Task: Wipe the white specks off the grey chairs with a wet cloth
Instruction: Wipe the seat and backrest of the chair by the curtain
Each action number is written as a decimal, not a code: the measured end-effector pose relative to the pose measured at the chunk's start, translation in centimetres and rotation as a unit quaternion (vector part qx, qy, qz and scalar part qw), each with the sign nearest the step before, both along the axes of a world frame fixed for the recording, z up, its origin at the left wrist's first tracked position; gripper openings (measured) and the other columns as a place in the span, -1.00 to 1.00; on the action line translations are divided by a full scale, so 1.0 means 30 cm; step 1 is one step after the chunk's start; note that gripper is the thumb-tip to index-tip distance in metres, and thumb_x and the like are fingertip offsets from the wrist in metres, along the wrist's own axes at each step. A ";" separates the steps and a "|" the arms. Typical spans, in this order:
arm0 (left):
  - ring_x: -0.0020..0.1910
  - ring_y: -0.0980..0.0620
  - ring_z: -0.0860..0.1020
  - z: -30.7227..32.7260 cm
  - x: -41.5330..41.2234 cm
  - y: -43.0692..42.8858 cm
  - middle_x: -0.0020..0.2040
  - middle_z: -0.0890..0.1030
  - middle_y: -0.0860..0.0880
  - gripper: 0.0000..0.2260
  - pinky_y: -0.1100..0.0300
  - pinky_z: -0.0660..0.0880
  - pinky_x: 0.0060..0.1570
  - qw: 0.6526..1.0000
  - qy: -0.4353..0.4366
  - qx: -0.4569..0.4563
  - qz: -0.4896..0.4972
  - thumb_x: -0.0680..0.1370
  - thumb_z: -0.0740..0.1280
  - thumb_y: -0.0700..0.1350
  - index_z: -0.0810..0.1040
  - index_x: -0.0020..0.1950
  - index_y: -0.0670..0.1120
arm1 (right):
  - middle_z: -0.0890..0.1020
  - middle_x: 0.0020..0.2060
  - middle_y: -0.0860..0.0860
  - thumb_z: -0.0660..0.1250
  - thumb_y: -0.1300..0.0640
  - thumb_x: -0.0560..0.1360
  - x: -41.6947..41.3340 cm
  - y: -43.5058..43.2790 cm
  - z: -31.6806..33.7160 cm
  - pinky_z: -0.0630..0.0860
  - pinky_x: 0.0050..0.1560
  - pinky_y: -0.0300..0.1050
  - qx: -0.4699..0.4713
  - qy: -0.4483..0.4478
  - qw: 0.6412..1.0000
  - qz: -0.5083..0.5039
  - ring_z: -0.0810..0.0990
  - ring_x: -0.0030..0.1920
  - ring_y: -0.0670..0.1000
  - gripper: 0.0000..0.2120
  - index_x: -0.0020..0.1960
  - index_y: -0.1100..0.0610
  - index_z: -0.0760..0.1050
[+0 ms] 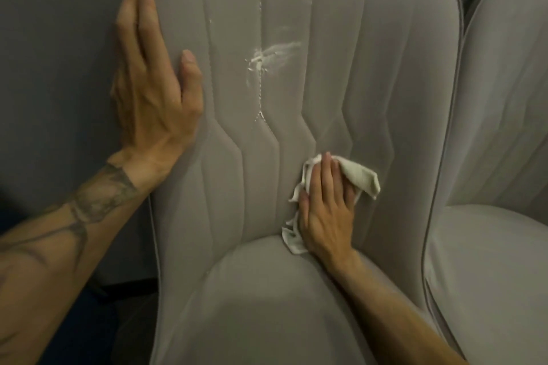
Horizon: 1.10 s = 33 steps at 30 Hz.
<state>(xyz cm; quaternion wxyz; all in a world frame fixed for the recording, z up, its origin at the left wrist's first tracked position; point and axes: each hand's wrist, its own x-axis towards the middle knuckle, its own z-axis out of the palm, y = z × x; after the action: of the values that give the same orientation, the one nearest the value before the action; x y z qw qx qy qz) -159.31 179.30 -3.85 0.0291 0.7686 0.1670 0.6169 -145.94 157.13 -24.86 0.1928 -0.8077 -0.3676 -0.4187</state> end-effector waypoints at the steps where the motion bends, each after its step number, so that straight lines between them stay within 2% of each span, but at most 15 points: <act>1: 0.58 -0.13 0.29 0.002 0.002 -0.004 0.61 0.26 -0.26 -0.45 0.39 0.09 0.53 1.000 0.000 -0.001 -0.002 0.69 0.18 -0.07 0.19 0.64 -0.27 | -0.10 0.69 0.03 -0.02 0.01 0.75 0.021 0.020 0.048 -0.11 0.66 -0.04 0.009 -0.001 1.000 -0.007 -0.04 0.69 0.04 -0.42 0.69 0.14 -0.10; 4: 0.58 -0.13 0.30 0.002 0.003 -0.001 0.61 0.26 -0.27 -0.45 0.42 0.09 0.51 1.000 -0.005 0.003 0.001 0.69 0.18 -0.07 0.19 0.64 -0.28 | -0.04 0.70 0.06 -0.01 0.01 0.75 0.087 0.087 0.175 -0.11 0.66 0.02 0.067 -0.017 0.997 -0.018 0.00 0.69 0.08 -0.43 0.70 0.14 -0.07; 6: 0.57 -0.13 0.31 0.003 0.004 0.005 0.61 0.26 -0.27 -0.45 0.45 0.08 0.49 1.000 -0.001 0.005 0.001 0.69 0.18 -0.07 0.19 0.63 -0.28 | 0.00 0.69 0.09 0.02 0.03 0.75 0.076 0.113 0.168 -0.07 0.67 0.07 0.107 0.000 0.994 -0.023 0.03 0.69 0.11 -0.42 0.69 0.16 -0.04; 11: 0.58 -0.13 0.32 0.005 -0.003 -0.006 0.62 0.24 -0.25 -0.44 0.39 0.14 0.49 1.000 0.011 -0.006 0.003 0.68 0.18 -0.08 0.19 0.64 -0.28 | 0.18 0.64 0.20 0.10 0.08 0.71 -0.045 0.080 0.005 -0.10 0.67 0.04 0.040 0.026 0.999 -0.016 -0.02 0.69 0.09 -0.43 0.65 0.24 0.08; 13: 0.58 -0.14 0.33 0.008 -0.005 -0.009 0.62 0.25 -0.25 -0.45 0.37 0.15 0.49 1.000 0.012 -0.005 0.002 0.69 0.18 -0.08 0.19 0.64 -0.28 | 0.20 0.63 0.21 0.08 0.08 0.72 -0.019 0.086 0.110 -0.12 0.66 0.04 0.052 0.021 0.998 -0.014 0.03 0.68 0.13 -0.44 0.65 0.26 0.10; 16: 0.59 -0.14 0.30 0.014 -0.010 -0.015 0.62 0.24 -0.27 -0.44 0.39 0.12 0.50 1.000 0.012 -0.010 0.003 0.68 0.18 -0.09 0.19 0.64 -0.29 | 0.15 0.65 0.21 0.03 0.07 0.75 0.083 0.141 0.418 -0.09 0.66 0.11 0.116 -0.029 0.993 -0.003 0.01 0.69 0.11 -0.46 0.68 0.21 0.03; 19: 0.59 -0.14 0.29 0.012 -0.009 -0.016 0.62 0.24 -0.27 -0.44 0.42 0.10 0.50 1.000 0.012 -0.007 0.007 0.68 0.19 -0.10 0.19 0.63 -0.29 | 0.24 0.63 0.17 0.03 0.06 0.75 0.160 0.243 0.721 -0.01 0.65 0.10 0.232 -0.074 0.970 -0.012 0.16 0.65 0.15 -0.49 0.64 0.22 0.14; 21: 0.58 -0.14 0.29 0.009 -0.009 -0.013 0.62 0.25 -0.27 -0.44 0.45 0.07 0.49 1.000 0.009 -0.005 0.013 0.68 0.21 -0.11 0.20 0.63 -0.29 | 0.28 0.62 0.17 0.03 0.06 0.74 0.135 0.298 0.786 0.04 0.65 0.12 0.258 -0.082 0.962 -0.025 0.20 0.64 0.16 -0.50 0.63 0.23 0.18; 22: 0.58 -0.14 0.29 0.008 -0.007 -0.014 0.62 0.25 -0.27 -0.44 0.47 0.06 0.49 1.000 0.005 -0.005 0.013 0.67 0.21 -0.11 0.20 0.63 -0.29 | 0.25 0.63 0.17 0.02 0.06 0.74 0.106 0.305 0.758 0.04 0.65 0.14 0.236 -0.077 0.969 -0.014 0.17 0.65 0.16 -0.49 0.64 0.23 0.17; 24: 0.58 -0.13 0.29 0.007 -0.006 -0.012 0.62 0.26 -0.27 -0.44 0.48 0.04 0.48 1.000 0.005 -0.005 0.013 0.67 0.21 -0.11 0.21 0.63 -0.29 | 0.17 0.65 0.19 0.01 0.06 0.75 0.028 0.274 0.631 0.01 0.67 0.16 0.120 -0.065 0.990 0.032 0.10 0.67 0.17 -0.47 0.66 0.25 0.10; 26: 0.58 -0.12 0.29 0.007 -0.004 -0.013 0.62 0.25 -0.26 -0.44 0.49 0.06 0.48 1.000 0.007 -0.011 0.013 0.67 0.21 -0.11 0.20 0.64 -0.27 | 0.14 0.66 0.17 0.03 0.06 0.75 -0.004 0.196 0.550 0.03 0.67 0.13 0.006 -0.068 0.995 0.071 0.06 0.68 0.12 -0.46 0.67 0.23 0.07; 27: 0.58 -0.12 0.29 0.008 -0.004 -0.014 0.63 0.25 -0.25 -0.44 0.47 0.10 0.47 1.000 0.006 -0.012 0.015 0.67 0.21 -0.10 0.20 0.64 -0.26 | 0.15 0.66 0.16 0.03 0.06 0.75 0.011 0.170 0.571 0.06 0.67 0.11 -0.014 -0.083 0.993 0.081 0.07 0.68 0.11 -0.47 0.67 0.22 0.09; 29: 0.57 -0.11 0.31 0.007 -0.004 -0.015 0.63 0.25 -0.23 -0.44 0.38 0.21 0.47 1.000 0.005 -0.013 0.020 0.68 0.20 -0.09 0.19 0.65 -0.24 | 0.20 0.64 0.18 0.03 0.09 0.76 0.077 0.185 0.700 0.08 0.66 0.12 0.037 -0.112 0.991 0.068 0.13 0.67 0.15 -0.49 0.66 0.24 0.13; 31: 0.57 -0.10 0.32 0.003 -0.004 -0.014 0.64 0.25 -0.21 -0.44 0.22 0.32 0.45 1.000 0.007 -0.012 0.025 0.68 0.20 -0.08 0.19 0.65 -0.22 | 0.28 0.61 0.20 0.00 0.08 0.75 0.140 0.252 0.878 0.10 0.64 0.13 0.146 -0.105 0.983 0.042 0.23 0.63 0.18 -0.51 0.63 0.25 0.21; 33: 0.56 -0.11 0.33 0.002 -0.001 -0.013 0.64 0.24 -0.20 -0.43 0.14 0.37 0.43 1.000 0.010 -0.011 0.028 0.68 0.19 -0.07 0.18 0.66 -0.22 | 0.34 0.59 0.17 -0.01 0.04 0.74 0.140 0.317 0.977 0.14 0.63 0.15 0.198 -0.090 0.976 0.017 0.28 0.62 0.16 -0.50 0.61 0.23 0.27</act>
<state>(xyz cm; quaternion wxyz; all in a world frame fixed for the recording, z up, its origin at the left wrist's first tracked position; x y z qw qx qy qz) -159.34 178.92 -3.79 0.0189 0.7692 0.1952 0.6082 -141.75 166.64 4.45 0.3222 -0.7063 -0.3064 -0.5509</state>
